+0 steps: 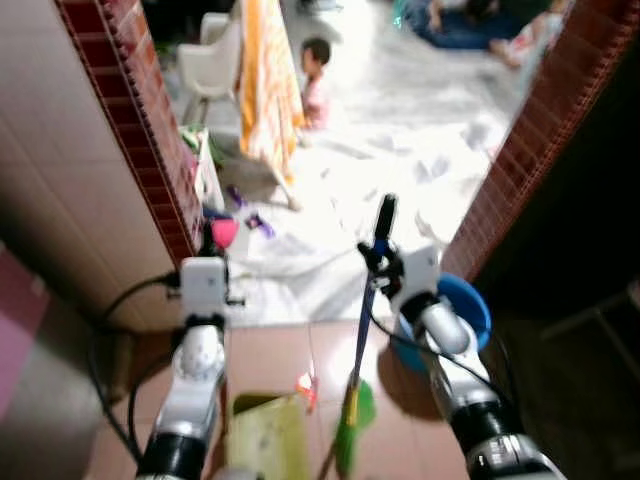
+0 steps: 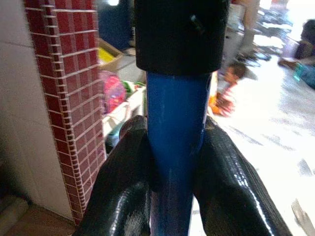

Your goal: Sweep floor

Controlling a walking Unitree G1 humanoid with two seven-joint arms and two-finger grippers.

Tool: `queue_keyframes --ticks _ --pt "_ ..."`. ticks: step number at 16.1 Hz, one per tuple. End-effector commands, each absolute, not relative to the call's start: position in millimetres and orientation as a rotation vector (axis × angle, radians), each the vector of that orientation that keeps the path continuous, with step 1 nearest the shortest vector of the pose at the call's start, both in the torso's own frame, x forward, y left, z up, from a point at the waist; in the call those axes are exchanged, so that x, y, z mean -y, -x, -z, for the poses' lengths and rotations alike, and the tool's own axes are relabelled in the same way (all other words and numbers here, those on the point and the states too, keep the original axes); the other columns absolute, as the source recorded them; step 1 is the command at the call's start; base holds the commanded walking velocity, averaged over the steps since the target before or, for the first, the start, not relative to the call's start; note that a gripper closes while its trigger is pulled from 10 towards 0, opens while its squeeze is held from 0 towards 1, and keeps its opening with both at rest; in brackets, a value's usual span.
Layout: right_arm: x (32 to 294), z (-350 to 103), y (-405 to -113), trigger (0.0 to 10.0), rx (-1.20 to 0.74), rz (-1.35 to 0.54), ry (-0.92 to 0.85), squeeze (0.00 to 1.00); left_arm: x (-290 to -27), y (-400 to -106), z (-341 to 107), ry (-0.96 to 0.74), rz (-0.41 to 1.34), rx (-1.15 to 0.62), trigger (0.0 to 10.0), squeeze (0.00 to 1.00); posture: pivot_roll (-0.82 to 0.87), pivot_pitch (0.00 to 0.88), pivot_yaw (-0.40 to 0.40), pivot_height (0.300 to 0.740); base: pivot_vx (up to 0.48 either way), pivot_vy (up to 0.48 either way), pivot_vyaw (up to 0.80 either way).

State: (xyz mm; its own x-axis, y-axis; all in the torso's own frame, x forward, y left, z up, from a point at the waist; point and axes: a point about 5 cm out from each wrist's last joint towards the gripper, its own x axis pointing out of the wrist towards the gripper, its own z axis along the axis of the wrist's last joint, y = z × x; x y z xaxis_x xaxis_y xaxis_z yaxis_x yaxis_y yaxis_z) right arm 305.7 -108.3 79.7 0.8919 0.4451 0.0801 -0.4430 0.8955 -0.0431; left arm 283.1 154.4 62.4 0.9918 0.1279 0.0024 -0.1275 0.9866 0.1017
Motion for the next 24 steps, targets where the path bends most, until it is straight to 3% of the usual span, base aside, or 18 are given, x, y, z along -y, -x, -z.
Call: queue_keyframes --ticks 1,7,17,24 --pt "95.4 -94.9 -310.7 10.0 0.153 -0.505 0.014 0.00 -165.0 -287.8 -69.7 -0.138 -0.156 0.027 10.0 0.00 0.01 0.000 -0.037 0.740 0.431 0.000 0.00" --pt "92.8 -91.8 -307.6 10.0 0.146 -0.548 0.039 0.00 -170.5 -288.7 -74.7 -0.155 -0.202 0.051 10.0 0.00 0.01 0.000 -0.042 0.740 0.333 0.303 0.00" --pt "90.2 -90.1 -306.6 10.0 0.152 -0.557 0.079 0.00 -157.6 -304.1 -134.9 -0.110 -0.120 0.291 10.0 0.00 0.00 0.000 -0.037 0.740 0.000 0.000 0.00" --pt "96.3 -89.2 -298.5 10.0 0.153 -0.583 0.098 0.00 -172.5 -311.5 -84.9 -0.293 -0.207 0.118 10.0 0.00 -0.07 0.000 -0.056 0.740 0.000 0.000 0.00"
